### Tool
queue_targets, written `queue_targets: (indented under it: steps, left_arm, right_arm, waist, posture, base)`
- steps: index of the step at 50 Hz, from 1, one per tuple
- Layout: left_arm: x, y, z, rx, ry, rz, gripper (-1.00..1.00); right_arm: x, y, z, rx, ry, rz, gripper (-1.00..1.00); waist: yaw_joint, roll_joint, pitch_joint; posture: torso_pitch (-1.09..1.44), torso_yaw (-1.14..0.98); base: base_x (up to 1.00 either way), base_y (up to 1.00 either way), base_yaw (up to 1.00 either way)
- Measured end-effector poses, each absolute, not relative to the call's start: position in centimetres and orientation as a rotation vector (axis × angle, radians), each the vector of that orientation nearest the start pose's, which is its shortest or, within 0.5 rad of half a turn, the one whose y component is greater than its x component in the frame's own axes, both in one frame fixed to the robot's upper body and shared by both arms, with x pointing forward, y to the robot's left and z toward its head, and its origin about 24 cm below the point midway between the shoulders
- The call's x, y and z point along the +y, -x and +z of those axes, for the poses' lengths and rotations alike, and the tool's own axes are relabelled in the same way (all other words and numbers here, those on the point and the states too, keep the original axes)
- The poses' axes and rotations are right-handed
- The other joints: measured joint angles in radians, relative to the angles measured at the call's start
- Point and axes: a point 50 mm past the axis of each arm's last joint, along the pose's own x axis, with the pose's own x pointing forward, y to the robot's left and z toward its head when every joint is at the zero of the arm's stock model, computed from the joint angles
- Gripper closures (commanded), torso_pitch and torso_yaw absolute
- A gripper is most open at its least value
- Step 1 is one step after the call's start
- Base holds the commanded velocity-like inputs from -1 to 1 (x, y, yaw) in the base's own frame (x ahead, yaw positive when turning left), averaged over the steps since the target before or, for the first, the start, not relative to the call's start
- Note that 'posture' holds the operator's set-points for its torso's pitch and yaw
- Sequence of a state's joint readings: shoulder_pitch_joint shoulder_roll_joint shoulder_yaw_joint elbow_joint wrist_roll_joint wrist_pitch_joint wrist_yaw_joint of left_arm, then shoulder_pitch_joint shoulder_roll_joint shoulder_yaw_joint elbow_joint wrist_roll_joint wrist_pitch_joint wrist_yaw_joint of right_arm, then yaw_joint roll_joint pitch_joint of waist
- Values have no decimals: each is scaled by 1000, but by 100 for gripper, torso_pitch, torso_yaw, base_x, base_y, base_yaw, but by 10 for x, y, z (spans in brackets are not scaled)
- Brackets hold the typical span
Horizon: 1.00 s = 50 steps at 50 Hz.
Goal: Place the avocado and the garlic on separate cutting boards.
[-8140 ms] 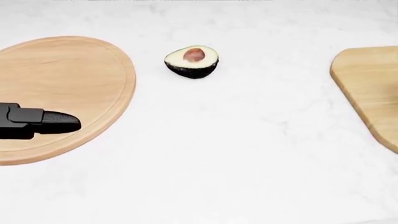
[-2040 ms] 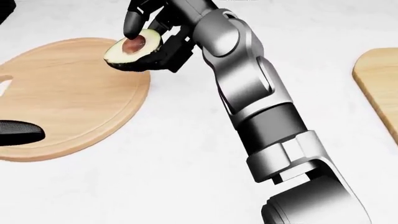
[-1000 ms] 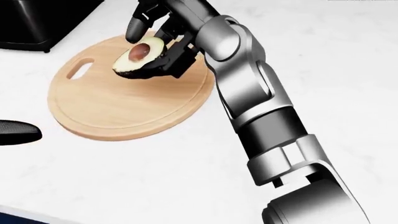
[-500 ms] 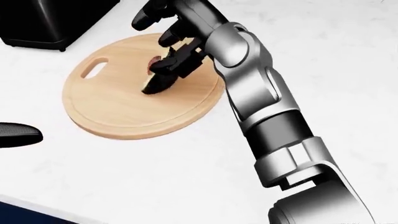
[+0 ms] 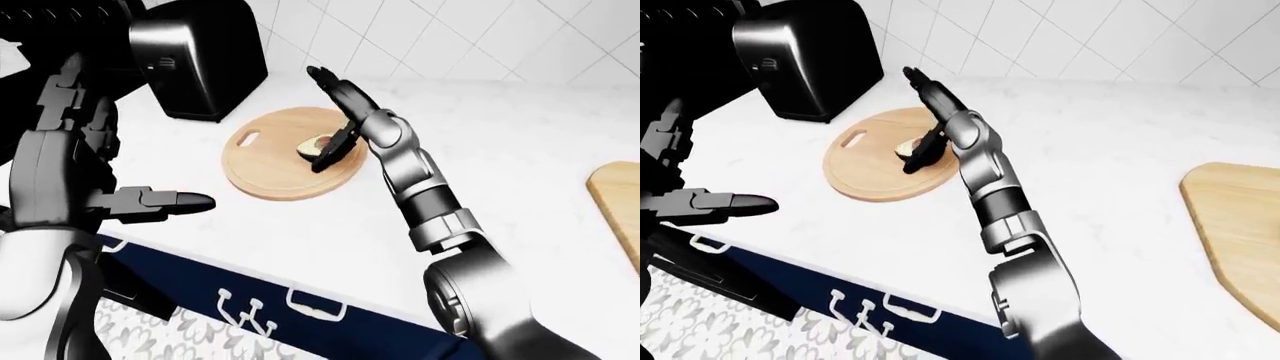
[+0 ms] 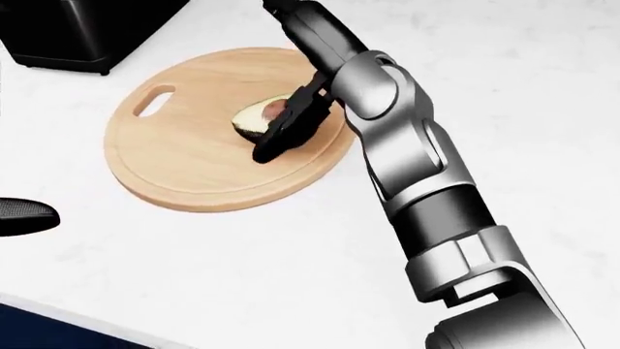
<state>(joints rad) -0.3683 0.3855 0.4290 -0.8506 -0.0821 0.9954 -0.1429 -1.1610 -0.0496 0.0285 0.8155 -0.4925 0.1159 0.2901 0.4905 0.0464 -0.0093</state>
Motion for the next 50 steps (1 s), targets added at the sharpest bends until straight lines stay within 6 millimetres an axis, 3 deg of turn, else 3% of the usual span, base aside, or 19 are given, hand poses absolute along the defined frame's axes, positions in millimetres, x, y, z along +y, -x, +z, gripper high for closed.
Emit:
queue_targets:
  steps: [9,19,32,50]
  left_arm:
    - [234,-223,245,-278,-250,190,-100]
    - [232,-225,245,-276,-253,185,-100]
    - [232,-227,242,-270,-254,183,-100]
    - [234,-225,244,-273,-256,194,-100]
  right_arm:
    - [-58,-404,226,-189,679,379,-100]
    - [-76,-395,237,-215,621,307,-100]
    - [-99,-366,271,-306,567,219,-100]
    - [-138,-330,303,-369,508,100,-100]
  waist:
    - [4,-2,1]
    - [9,-7,1]
    - [16,-19,0]
    - [26,-31,7]
  posture:
    - [0,40]
    - [0,40]
    - [0,40]
    - [0,40]
  base:
    - [0,0,0]
    - [0,0,0]
    - [0,0,0]
    - [0,0,0]
